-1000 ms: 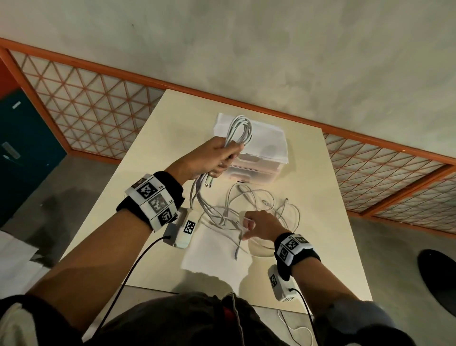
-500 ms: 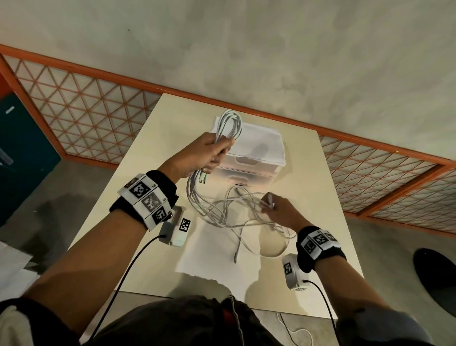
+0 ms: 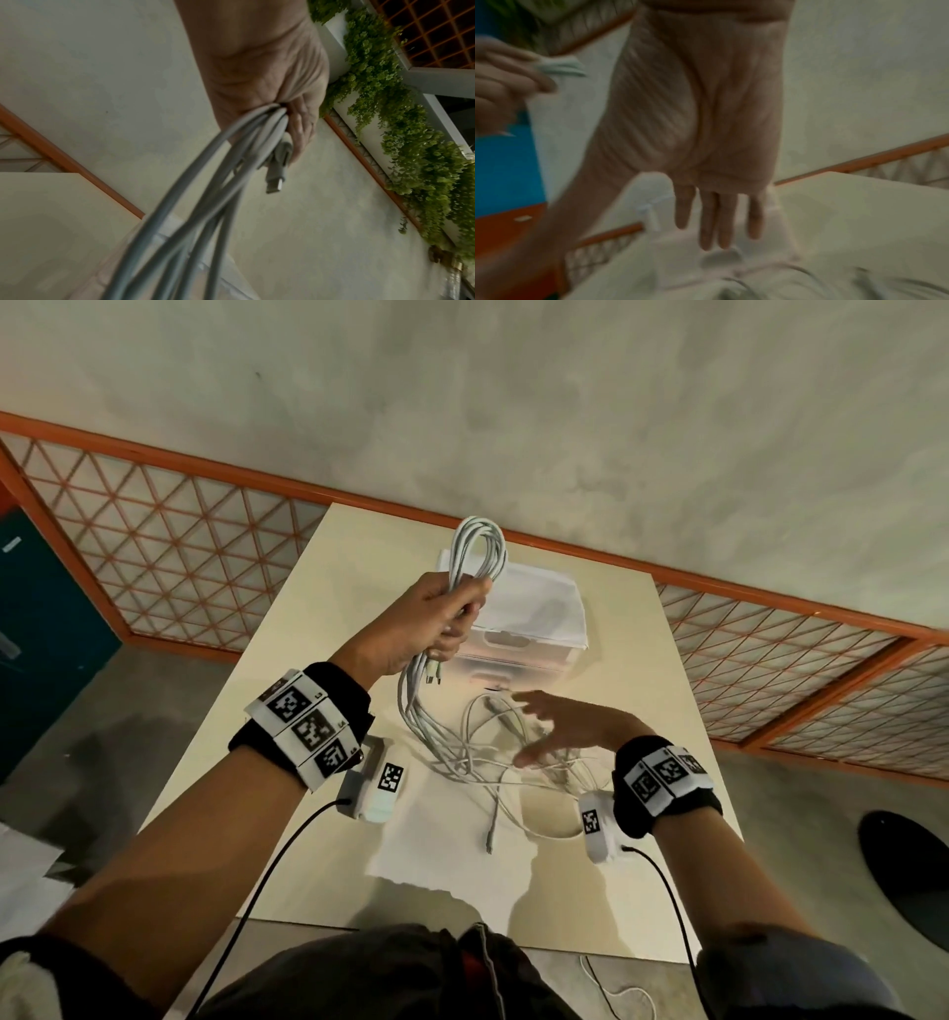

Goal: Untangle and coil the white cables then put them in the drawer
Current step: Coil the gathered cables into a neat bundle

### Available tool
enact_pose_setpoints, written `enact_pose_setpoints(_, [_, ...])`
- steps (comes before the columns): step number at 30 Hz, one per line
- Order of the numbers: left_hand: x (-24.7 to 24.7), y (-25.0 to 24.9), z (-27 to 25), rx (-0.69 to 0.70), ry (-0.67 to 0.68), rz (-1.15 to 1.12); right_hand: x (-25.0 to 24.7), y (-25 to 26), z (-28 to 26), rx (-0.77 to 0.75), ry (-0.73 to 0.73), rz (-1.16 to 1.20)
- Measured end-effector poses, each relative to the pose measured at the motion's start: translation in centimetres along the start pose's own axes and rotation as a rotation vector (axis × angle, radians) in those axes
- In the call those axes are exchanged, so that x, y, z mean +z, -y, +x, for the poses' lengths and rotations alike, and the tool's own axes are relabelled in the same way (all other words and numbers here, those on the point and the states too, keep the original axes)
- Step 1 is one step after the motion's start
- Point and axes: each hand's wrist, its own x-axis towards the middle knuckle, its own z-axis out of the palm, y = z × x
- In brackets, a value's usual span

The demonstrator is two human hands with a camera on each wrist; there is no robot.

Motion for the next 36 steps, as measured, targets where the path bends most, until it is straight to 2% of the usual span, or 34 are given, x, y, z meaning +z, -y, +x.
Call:
enact_pose_setpoints(3, [1.0,-0.3,0.2,0.023,-0.01,-0.084,0.3,5.1,-0.7,-0.24,-0.083,0.152])
enact_pose_setpoints(6, [1.8,-0.3,0.4,0.062,-0.036,-0.155,1.1,9.3,-1.2,-0.318,-0.091,0.115])
enact_pose_setpoints(9, [1.5,-0.5,0.6,0.104,-0.073,-0.188,2.4,11.2,-0.7,-0.382,-0.054,0.136])
enact_pose_setpoints(11, [0.4,-0.8,0.5,0.126,-0.126,-0.192,3.1,10.8,-0.5,-0.407,-0.04,0.207])
enact_pose_setpoints(13, [-0.9,-0.7,0.4,0.166,-0.221,-0.099,3.5,9.7,-0.8,-0.365,-0.052,0.28])
enact_pose_setpoints(16, [-2.8,0.2,0.3,0.212,-0.372,0.029,3.8,7.0,-0.7,-0.338,-0.082,0.239])
enact_pose_setpoints(19, [-4.0,1.0,0.4,0.211,-0.481,0.016,3.5,5.4,-1.2,-0.342,-0.116,0.328])
enact_pose_setpoints(21, [-4.1,1.4,0.5,0.175,-0.499,0.027,2.9,5.6,-2.1,-0.363,-0.153,0.31])
enact_pose_setpoints(24, [-3.8,1.3,0.6,0.061,-0.383,0.048,1.2,6.0,-3.0,-0.373,-0.234,0.285])
enact_pose_setpoints(28, [-2.5,0.9,0.1,-0.083,-0.051,0.117,-1.6,7.0,-4.2,-0.39,-0.284,0.15])
enact_pose_setpoints(30, [-1.2,0.7,-0.2,-0.109,0.063,0.138,-3.0,7.9,-5.0,-0.381,-0.292,0.099])
enact_pose_setpoints(33, [0.4,0.3,-0.3,-0.107,0.127,0.086,-4.7,9.3,-6.5,-0.381,-0.348,0.038])
enact_pose_setpoints(36, [1.4,0.0,0.0,-0.096,0.11,0.012,-5.6,10.0,-7.4,-0.425,-0.457,-0.023])
